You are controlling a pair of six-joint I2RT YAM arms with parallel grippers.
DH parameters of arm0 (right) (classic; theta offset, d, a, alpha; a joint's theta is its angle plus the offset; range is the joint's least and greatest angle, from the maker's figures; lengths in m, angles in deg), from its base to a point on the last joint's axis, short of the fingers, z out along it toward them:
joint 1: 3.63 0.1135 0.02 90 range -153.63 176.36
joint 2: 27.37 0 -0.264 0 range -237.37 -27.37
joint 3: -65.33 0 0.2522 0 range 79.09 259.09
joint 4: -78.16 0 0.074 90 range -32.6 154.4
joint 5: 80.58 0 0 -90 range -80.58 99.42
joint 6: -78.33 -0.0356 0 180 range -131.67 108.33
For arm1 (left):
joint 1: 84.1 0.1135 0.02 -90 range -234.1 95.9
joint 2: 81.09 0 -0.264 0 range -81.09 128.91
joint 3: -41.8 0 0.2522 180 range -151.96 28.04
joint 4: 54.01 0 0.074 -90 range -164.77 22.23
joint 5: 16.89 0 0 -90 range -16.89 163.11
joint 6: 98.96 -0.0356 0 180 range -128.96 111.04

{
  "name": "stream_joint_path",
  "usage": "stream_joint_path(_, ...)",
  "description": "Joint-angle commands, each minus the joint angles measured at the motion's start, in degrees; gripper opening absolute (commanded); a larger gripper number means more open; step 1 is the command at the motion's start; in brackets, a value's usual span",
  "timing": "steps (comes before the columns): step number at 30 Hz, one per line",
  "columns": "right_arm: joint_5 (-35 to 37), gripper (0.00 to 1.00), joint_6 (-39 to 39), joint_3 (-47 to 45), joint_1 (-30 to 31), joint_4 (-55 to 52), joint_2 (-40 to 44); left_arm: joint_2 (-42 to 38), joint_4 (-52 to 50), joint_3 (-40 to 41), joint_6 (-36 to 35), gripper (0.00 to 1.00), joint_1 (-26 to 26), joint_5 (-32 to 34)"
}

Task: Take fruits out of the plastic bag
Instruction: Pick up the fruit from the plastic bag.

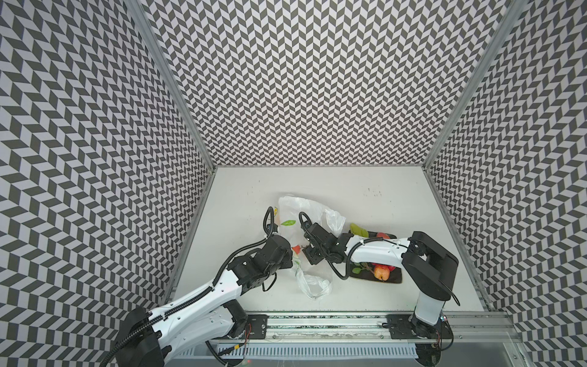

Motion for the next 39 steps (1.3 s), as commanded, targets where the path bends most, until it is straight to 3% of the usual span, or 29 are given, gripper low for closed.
stream_joint_path(1,-1.4,0.68,-0.8,1.4,0.2,0.9,-1.7,-0.6,0.3,-1.9,-0.3,0.0,-0.2,1.5)
stream_joint_path(11,-1.0,0.57,-1.2,2.0,0.1,0.3,-3.0,-1.5,0.3,-1.5,-0.4,0.0,-0.2,1.4)
stream_joint_path(25,0.1,0.43,0.5,-2.9,0.3,4.7,8.0,-1.9,1.0,-1.4,-0.6,0.0,-0.2,2.7)
stream_joint_path(39,-10.1,0.37,11.7,-14.4,1.8,11.2,21.9,-2.1,2.3,-2.8,-0.5,0.0,0.2,3.5)
